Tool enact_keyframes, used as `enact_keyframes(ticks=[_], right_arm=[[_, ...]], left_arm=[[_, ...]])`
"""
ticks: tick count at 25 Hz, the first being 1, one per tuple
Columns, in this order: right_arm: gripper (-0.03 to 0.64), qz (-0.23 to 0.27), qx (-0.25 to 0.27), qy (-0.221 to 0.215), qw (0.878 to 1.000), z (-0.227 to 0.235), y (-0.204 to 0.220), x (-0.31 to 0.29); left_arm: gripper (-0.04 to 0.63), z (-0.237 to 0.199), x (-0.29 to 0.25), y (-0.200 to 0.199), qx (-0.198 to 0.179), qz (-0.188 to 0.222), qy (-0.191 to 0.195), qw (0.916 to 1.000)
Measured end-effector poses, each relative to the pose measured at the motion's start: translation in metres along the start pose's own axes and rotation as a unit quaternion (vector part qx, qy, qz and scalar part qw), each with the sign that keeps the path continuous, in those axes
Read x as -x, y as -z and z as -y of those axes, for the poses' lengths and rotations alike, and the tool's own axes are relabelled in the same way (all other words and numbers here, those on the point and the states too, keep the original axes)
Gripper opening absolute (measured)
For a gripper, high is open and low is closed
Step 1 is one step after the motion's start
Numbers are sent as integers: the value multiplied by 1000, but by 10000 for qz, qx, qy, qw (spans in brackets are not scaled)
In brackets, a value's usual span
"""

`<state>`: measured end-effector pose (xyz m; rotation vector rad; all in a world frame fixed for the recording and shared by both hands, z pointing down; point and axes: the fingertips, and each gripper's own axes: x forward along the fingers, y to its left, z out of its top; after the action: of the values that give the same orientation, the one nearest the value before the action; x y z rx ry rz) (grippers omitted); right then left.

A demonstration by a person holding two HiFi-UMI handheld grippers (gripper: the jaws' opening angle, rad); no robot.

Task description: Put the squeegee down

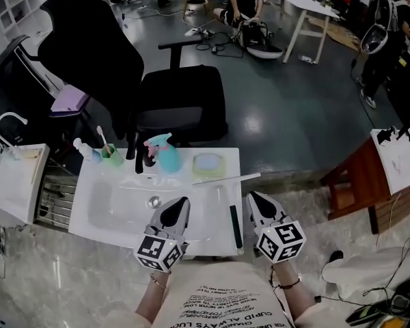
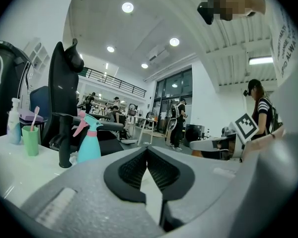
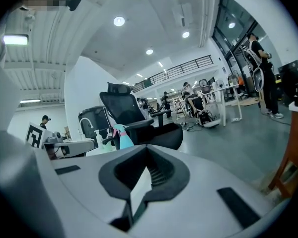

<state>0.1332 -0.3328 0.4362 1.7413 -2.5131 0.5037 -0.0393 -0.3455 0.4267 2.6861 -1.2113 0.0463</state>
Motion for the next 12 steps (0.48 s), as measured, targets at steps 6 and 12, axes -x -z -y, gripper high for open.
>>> enact_keyframes(ticks=[6,12], right_arm=[[3,126,67,23,9999,3,-6,5],[3,277,62,-27,9996,2,-14,7]], left_arm=[[21,-3,4,-3,-75,79,-79,9999],[21,-6,9,-9,-140,137,-210,9996]])
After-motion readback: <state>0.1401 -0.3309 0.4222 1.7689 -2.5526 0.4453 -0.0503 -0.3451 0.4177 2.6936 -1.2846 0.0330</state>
